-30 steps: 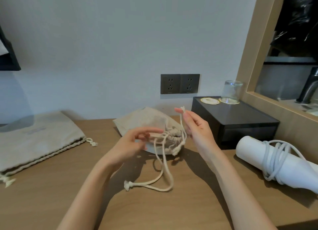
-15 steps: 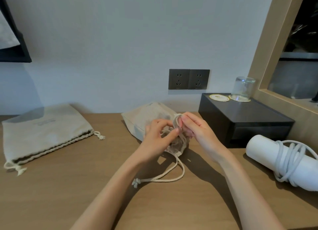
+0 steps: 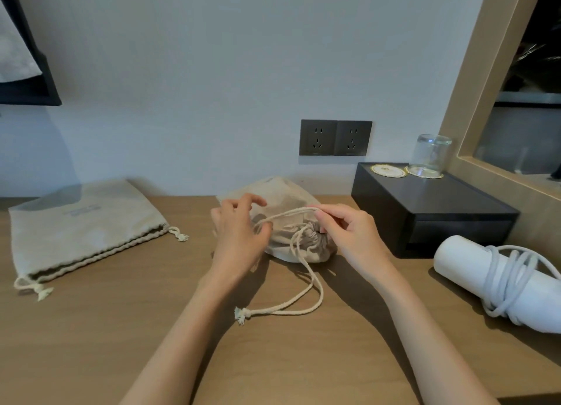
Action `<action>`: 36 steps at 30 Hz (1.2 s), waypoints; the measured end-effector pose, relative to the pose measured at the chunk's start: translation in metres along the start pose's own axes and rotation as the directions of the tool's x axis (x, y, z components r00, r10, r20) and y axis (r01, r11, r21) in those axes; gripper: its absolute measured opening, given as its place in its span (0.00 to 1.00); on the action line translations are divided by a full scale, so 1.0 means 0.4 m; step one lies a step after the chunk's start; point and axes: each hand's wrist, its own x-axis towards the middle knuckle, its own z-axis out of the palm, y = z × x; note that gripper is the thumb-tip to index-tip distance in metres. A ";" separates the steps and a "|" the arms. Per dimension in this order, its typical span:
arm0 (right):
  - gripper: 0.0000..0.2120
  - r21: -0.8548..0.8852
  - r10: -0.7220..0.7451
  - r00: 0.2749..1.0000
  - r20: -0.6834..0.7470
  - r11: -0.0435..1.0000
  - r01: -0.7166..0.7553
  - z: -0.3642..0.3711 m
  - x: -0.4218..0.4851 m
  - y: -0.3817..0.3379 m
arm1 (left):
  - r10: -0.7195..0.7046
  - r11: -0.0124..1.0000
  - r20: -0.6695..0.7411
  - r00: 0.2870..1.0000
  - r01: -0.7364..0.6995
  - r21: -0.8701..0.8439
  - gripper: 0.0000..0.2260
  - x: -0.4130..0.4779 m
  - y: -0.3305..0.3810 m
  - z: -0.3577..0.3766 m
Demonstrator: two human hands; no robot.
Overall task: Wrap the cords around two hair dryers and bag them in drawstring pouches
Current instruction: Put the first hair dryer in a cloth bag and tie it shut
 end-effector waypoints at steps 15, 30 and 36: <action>0.12 -0.198 -0.057 0.997 0.048 0.978 0.065 0.004 -0.005 -0.002 | 0.689 0.632 0.237 0.685 -0.728 0.265 0.18 -0.035 -0.004 0.027; 0.07 -0.283 -0.212 0.966 0.148 0.927 0.247 0.042 -0.015 0.017 | 0.362 0.834 -0.016 0.932 -0.331 -0.441 0.06 -0.018 0.035 -0.001; 0.08 -0.115 -0.104 0.990 0.096 0.987 0.115 0.021 -0.007 0.013 | 0.199 0.952 0.230 0.953 -0.132 -0.277 0.16 -0.016 0.016 0.010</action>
